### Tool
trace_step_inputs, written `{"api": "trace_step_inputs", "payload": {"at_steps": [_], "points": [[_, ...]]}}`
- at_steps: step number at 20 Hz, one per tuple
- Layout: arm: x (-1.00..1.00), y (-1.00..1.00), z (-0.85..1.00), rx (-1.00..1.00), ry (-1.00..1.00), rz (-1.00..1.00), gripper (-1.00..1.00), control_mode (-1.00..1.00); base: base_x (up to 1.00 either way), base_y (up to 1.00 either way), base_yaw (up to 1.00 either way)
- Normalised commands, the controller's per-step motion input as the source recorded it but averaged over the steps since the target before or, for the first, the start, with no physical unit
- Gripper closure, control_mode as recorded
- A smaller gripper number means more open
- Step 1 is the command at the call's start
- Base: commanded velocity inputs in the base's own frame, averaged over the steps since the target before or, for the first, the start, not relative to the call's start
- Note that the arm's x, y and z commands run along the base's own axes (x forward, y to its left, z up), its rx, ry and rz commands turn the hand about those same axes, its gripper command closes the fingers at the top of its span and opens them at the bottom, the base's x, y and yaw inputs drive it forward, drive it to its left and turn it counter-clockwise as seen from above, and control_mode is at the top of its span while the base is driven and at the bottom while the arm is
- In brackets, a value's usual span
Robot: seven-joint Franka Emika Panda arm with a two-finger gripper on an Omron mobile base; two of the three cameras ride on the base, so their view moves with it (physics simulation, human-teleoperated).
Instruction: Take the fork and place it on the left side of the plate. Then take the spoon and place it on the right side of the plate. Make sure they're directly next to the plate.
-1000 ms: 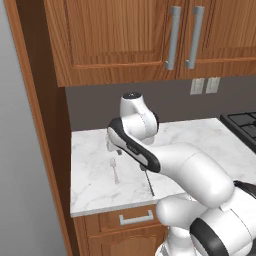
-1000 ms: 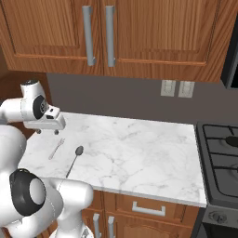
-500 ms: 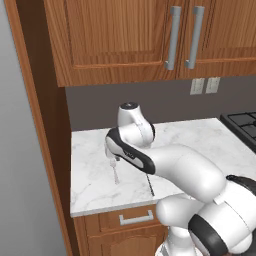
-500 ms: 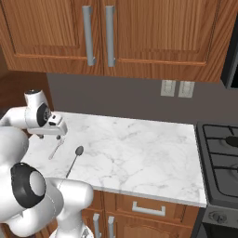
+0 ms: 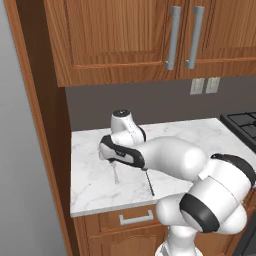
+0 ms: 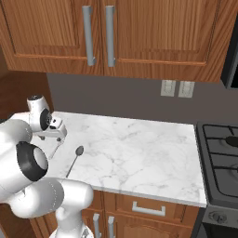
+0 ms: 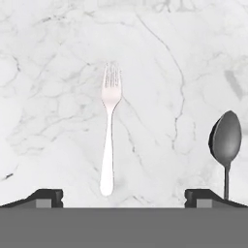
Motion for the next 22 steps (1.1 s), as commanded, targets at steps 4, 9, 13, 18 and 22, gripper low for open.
{"api": "trace_step_inputs", "payload": {"at_steps": [4,9,13,18,22], "points": [[0.22,0.18,-0.3,-0.01,0.0,-0.03,-1.0,-1.0,0.0,0.0,0.0],[0.16,0.04,-0.36,-0.03,0.0,-0.02,-1.0,-1.0,0.0,0.0,0.0],[0.2,0.06,-0.37,-0.05,0.0,-0.03,-1.0,-1.0,0.0,0.0,0.0],[0.23,0.08,-0.33,-0.03,0.0,-0.03,-1.0,-1.0,0.0,0.0,0.0],[0.22,0.06,-0.28,-0.01,0.0,-0.03,-1.0,-1.0,0.0,0.0,0.0]]}}
